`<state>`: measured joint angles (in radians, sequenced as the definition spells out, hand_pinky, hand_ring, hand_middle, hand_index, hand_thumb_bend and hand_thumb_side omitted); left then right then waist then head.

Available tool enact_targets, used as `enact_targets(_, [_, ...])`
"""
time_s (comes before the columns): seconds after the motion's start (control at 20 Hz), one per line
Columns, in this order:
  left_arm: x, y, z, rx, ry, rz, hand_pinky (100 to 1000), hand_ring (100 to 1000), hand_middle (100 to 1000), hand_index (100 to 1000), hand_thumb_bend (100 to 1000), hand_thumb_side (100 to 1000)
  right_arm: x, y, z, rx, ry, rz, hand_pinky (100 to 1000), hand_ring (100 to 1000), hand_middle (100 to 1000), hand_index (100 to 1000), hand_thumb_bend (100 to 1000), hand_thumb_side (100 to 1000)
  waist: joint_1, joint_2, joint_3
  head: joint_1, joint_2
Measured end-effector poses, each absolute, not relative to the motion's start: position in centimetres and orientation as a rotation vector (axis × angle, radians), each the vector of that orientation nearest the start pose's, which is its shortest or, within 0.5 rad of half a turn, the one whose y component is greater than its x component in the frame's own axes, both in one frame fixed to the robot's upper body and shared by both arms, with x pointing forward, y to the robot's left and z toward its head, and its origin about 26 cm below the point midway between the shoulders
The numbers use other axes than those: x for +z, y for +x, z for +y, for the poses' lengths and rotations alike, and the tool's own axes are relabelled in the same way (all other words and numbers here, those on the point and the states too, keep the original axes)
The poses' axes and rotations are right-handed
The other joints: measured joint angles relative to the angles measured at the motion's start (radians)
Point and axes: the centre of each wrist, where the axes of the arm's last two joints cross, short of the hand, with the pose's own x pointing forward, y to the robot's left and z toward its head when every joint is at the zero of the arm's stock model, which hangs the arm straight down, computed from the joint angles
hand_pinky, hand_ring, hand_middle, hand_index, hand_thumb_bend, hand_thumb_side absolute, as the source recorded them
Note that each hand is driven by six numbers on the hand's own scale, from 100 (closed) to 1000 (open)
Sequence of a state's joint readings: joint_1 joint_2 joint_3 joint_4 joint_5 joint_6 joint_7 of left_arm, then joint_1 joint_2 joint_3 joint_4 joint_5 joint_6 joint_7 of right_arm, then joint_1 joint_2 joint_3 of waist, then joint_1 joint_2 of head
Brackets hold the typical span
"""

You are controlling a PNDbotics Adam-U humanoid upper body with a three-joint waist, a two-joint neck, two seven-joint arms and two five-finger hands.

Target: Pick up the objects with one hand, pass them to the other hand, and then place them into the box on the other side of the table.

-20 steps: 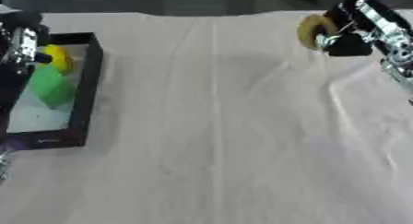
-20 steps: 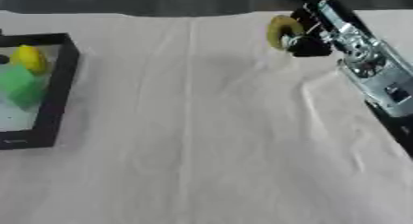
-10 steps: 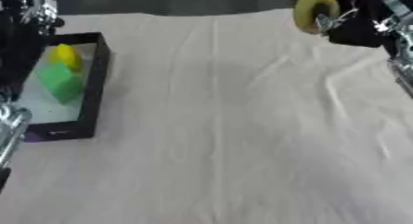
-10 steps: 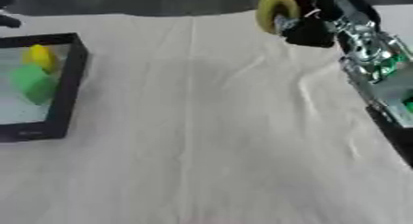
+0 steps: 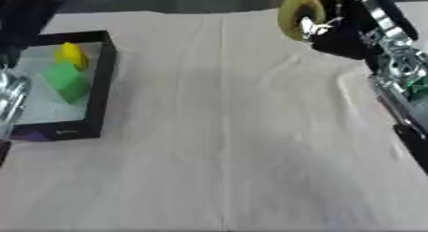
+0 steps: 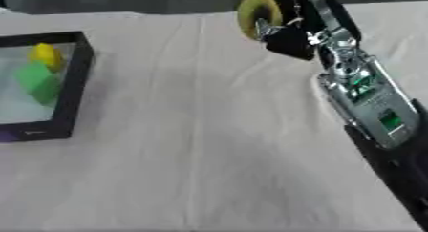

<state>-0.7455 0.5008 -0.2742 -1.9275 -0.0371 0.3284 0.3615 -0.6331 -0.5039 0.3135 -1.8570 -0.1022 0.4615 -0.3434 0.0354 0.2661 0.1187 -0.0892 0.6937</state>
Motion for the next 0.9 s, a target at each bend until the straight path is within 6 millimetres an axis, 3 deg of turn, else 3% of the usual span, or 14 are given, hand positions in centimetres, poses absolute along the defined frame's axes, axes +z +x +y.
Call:
enact_targets(0.35, [31.9,31.3,16.7,-0.497,0.414,-2.384,637,744,644,740,100,472,22.6,33.6,-16.4,0.354,-0.286,-1.988,526,525,361,480,100,179,0.000,-0.001,0.011,-0.002,0.013])
enact_targets(0.85, [32.3,32.2,14.6,-0.692,0.422,-2.291,645,746,648,743,100,475,20.0,33.7,-13.5,0.281,-0.198,-1.953,520,517,367,481,100,225,-0.001,-0.001,0.026,-0.001,0.025])
enact_targets(0.9, [32.2,32.3,14.4,-0.710,0.425,-2.277,647,747,648,744,100,416,19.8,33.7,-13.3,0.271,-0.190,-1.953,520,517,367,481,100,199,-0.001,-0.001,0.027,-0.001,0.025])
